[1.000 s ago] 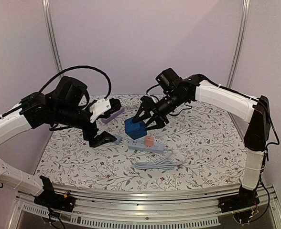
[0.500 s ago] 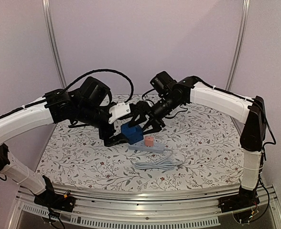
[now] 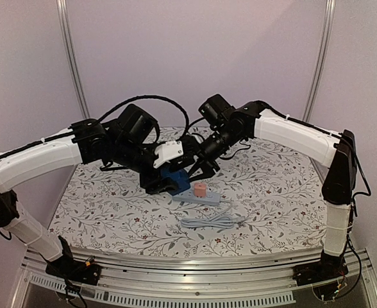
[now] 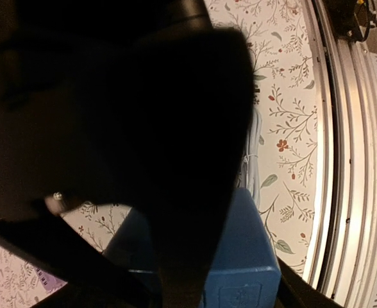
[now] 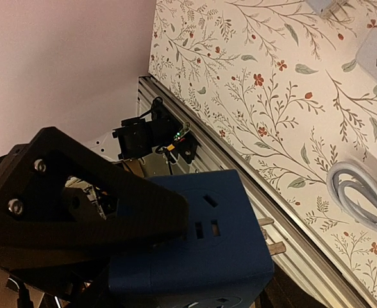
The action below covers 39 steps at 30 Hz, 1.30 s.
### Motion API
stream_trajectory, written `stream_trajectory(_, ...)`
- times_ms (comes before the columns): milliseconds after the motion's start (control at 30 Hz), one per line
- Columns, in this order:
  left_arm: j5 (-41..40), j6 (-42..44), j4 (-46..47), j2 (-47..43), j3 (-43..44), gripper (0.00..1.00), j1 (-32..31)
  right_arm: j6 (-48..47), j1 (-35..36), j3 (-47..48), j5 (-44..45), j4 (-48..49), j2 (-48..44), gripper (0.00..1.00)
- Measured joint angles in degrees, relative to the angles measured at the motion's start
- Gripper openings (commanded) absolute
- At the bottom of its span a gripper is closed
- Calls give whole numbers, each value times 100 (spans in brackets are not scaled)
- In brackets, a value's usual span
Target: Insert the plug
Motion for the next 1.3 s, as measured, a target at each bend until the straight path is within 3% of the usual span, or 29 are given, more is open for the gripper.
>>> stream_trajectory(200,125,7,-129,101,111,39,-11,-129,-4,28,7,-81,0,0)
stream_trajectory(333,131,-44,-262,247,297,2,-13,-166,-42,31,2,-136,0,5)
stream_trajectory(367,127,-55,-297,282,343,0,-13,-179,-52,31,4,-144,0,7)
stream_trajectory(700,127,-428,-431,356,448,0,-70,-256,-79,-144,11,-98,-55,52)
stream_trajectory(967,94,-855,-15,87,168,0,-166,-321,-127,-570,256,247,-509,74)
stream_trajectory(1167,4,-1333,-302,-415,-203,0,-162,-557,-457,-800,942,264,-931,94)
stream_trajectory(1300,-66,-1585,-310,-710,-343,0,-160,-595,-640,-970,1366,251,-1036,99)
